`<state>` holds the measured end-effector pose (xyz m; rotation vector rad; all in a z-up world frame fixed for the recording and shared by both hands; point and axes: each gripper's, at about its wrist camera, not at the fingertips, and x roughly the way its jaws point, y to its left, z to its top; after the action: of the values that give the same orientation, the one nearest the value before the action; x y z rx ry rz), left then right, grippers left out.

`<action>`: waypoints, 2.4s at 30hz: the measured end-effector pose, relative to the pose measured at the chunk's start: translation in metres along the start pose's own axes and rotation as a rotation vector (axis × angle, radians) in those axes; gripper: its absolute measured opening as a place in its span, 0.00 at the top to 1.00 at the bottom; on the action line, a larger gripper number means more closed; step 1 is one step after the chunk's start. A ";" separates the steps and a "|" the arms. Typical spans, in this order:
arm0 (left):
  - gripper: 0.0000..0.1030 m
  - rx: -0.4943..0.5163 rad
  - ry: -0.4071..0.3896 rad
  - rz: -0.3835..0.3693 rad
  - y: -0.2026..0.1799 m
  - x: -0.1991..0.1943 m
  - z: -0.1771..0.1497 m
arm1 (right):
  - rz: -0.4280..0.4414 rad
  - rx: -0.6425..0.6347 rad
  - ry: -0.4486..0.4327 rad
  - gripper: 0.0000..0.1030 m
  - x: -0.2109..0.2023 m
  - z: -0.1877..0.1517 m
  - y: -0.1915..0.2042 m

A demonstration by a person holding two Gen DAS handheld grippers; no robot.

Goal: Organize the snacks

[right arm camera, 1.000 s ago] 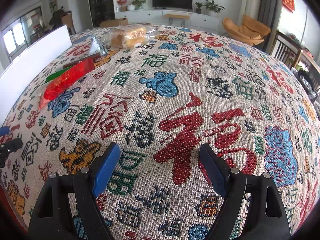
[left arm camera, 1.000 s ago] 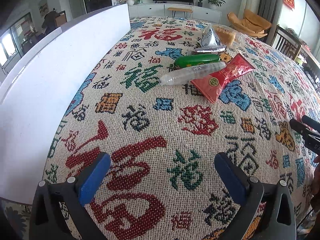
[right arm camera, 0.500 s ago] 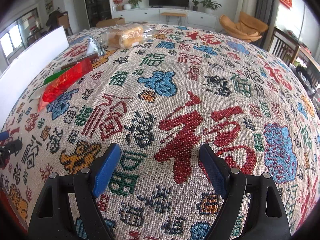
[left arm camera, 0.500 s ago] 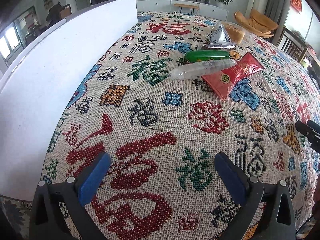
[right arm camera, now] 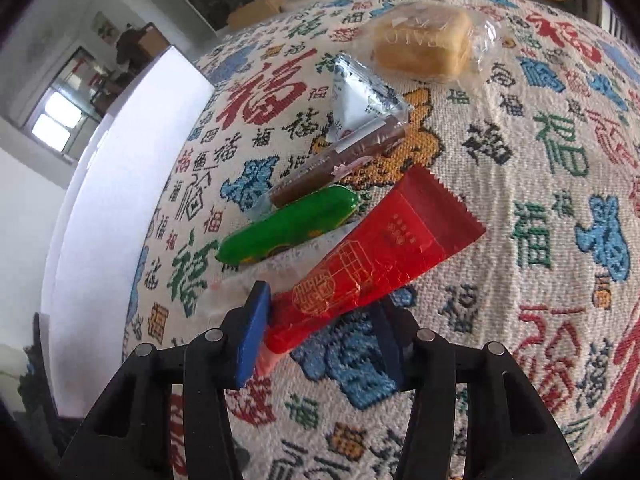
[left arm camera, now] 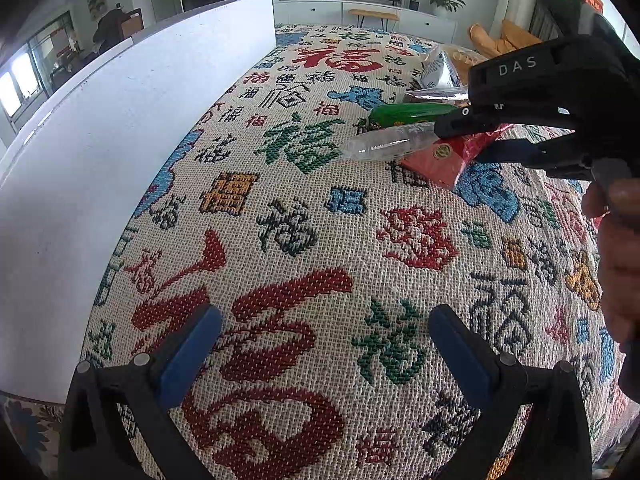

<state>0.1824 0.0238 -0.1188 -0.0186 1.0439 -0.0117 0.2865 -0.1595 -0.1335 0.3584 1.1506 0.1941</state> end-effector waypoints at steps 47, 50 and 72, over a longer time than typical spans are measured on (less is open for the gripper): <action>0.00 0.006 0.003 0.005 -0.002 0.001 0.001 | -0.306 -0.269 -0.228 0.17 -0.069 -0.071 -0.117; 0.00 0.006 0.003 0.005 -0.002 0.001 0.001 | -0.306 -0.270 -0.228 0.17 -0.069 -0.071 -0.117; 0.24 0.280 0.013 -0.171 -0.030 0.028 0.103 | -0.306 -0.269 -0.229 0.17 -0.068 -0.070 -0.117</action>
<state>0.2850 -0.0053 -0.0906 0.1471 1.0436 -0.3131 0.1916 -0.2782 -0.1439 -0.0353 0.9250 0.0356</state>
